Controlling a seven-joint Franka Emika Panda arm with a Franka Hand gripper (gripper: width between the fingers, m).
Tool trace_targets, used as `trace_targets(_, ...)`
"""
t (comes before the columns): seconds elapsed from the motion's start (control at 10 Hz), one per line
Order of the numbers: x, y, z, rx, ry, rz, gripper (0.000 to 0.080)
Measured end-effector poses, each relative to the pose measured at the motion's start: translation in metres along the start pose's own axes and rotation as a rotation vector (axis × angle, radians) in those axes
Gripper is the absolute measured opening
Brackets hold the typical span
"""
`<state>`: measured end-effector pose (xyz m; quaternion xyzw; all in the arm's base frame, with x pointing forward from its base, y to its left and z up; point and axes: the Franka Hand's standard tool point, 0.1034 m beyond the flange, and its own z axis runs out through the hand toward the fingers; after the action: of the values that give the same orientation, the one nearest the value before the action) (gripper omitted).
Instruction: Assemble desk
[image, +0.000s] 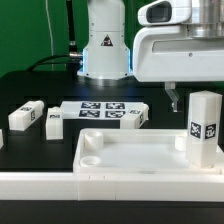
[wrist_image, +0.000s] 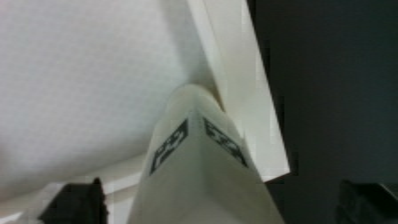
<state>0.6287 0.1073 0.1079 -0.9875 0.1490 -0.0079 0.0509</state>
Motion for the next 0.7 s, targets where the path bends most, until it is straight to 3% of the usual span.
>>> trace_targets(0.5,0.0026,0.0009,-0.0017,-0.012,0.006,-0.462,0.0649)
trace_targets(0.6,0.0031,0.002,-0.0018,-0.012,0.005,-0.547,0.0522)
trace_targets(0.7,0.003,0.0018,-0.0017,-0.011,0.005,-0.538,0.0522)
